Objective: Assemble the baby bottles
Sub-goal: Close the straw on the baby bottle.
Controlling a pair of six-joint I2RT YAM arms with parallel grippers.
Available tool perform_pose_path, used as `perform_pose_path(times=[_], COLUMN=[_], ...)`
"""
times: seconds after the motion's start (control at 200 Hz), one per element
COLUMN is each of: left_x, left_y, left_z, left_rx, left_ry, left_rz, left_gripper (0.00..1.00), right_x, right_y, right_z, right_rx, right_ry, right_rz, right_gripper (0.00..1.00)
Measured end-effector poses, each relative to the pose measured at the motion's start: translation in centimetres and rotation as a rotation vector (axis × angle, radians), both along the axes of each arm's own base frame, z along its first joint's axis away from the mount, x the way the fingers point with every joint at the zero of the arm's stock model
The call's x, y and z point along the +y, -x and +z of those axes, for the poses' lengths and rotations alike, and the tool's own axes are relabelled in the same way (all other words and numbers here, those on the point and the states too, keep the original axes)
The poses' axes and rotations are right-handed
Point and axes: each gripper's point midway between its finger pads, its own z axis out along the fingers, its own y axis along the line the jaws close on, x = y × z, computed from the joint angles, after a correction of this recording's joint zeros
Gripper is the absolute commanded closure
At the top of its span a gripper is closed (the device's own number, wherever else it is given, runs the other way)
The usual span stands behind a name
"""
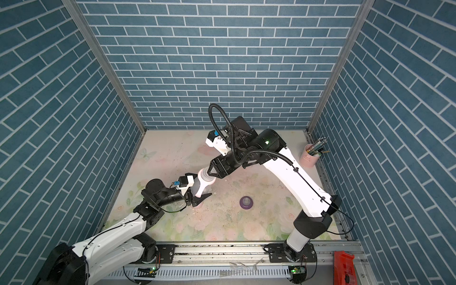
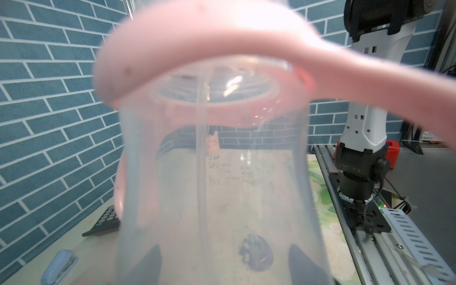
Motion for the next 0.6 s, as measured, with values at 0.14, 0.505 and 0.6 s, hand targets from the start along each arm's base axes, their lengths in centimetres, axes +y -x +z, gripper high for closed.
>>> perform_pose_path(times=[0.14, 0.505, 0.6], left_x=[0.0, 0.0, 0.1], left_y=[0.0, 0.0, 0.2], left_z=[0.1, 1.0, 1.2], left_rx=[0.008, -0.006, -0.011], left_ry=[0.026, 0.058, 0.06], left_rz=[-0.002, -0.005, -0.005], left_gripper=[0.43, 0.43, 0.43], right_x=[-1.3, 0.9, 1.6], right_y=[-0.3, -1.2, -1.3], right_z=[1.7, 0.3, -0.3], right_rx=[-0.07, -0.032, -0.015], right_ry=[-0.055, -0.083, -0.085], right_rz=[-0.051, -0.041, -0.029], right_gripper=[0.59, 0.83, 0.84])
